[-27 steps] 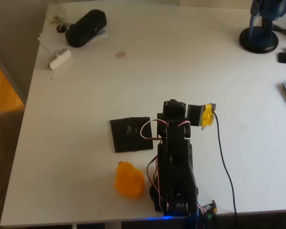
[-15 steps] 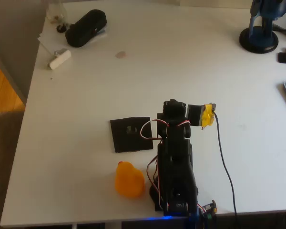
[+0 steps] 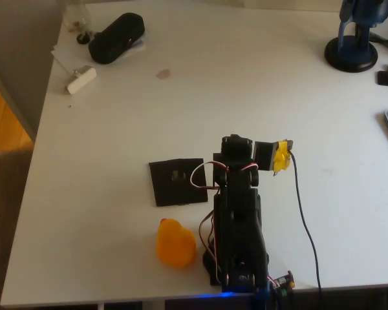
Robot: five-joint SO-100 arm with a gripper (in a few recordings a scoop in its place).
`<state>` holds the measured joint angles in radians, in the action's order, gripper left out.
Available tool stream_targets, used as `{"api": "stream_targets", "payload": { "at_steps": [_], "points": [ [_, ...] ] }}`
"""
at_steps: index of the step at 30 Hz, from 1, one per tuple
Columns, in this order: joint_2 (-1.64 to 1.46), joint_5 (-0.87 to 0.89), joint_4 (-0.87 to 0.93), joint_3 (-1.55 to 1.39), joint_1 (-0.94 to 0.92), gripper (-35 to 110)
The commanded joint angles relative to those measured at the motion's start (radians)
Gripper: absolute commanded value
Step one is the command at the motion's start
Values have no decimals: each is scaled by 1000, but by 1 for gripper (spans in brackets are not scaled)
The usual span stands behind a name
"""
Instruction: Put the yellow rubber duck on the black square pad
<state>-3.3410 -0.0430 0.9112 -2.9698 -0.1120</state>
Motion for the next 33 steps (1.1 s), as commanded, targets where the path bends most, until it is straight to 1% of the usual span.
{"api": "stream_targets", "payload": {
  "at_steps": [1,13,33],
  "points": [
    [-17,-15,-3,2,-18,8],
    [-20,-15,-5,23,-18,8],
    [-9,-18,6,492,-20,8]
  ]
}}
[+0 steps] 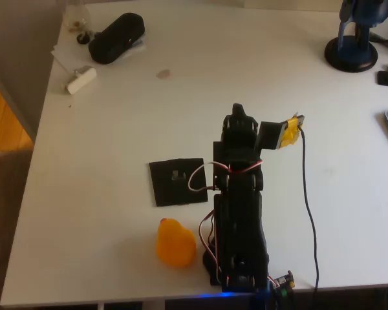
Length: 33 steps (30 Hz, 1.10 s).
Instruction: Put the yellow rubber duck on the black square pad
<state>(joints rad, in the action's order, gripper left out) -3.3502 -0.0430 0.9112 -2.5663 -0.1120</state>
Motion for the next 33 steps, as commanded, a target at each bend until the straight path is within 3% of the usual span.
{"api": "stream_targets", "payload": {
  "at_steps": [1,14,22,29,33],
  "points": [
    [2,-18,6,114,-20,8],
    [522,-18,8,566,-20,8],
    [831,-21,8,696,-9,8],
    [925,-21,9,759,-2,8],
    [928,-71,11,755,114,8]
  ]
}}
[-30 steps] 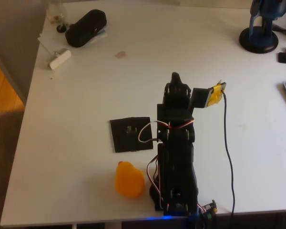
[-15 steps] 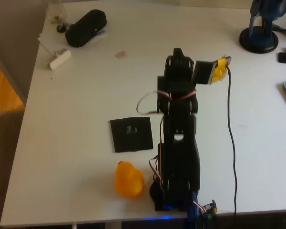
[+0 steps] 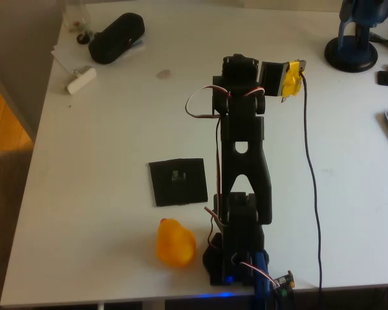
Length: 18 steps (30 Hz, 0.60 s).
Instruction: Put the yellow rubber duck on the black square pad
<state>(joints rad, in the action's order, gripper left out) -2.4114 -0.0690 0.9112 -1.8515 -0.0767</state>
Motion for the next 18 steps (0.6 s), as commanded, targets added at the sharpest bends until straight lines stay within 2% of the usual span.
{"api": "stream_targets", "payload": {
  "at_steps": [1,4,10,12,18],
  "points": [
    [-12,-69,11,38,121,8],
    [-21,-127,11,43,239,8],
    [-25,-143,21,43,359,7],
    [-25,-143,86,41,402,8],
    [-25,-143,426,44,652,8]
  ]
}}
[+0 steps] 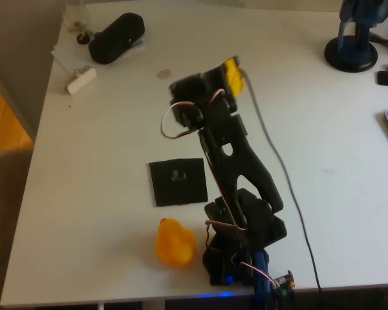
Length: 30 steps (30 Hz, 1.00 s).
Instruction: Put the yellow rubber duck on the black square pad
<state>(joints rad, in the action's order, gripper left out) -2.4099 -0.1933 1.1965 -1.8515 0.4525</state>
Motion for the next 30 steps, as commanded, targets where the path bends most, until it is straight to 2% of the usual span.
{"api": "stream_targets", "payload": {
  "at_steps": [1,7,14,24,30],
  "points": [
    [-26,-17,193,44,167,8],
    [-28,-8,399,46,371,8],
    [-15,-17,549,41,399,8],
    [61,-31,557,32,400,8],
    [241,-198,557,31,403,8]
  ]
}}
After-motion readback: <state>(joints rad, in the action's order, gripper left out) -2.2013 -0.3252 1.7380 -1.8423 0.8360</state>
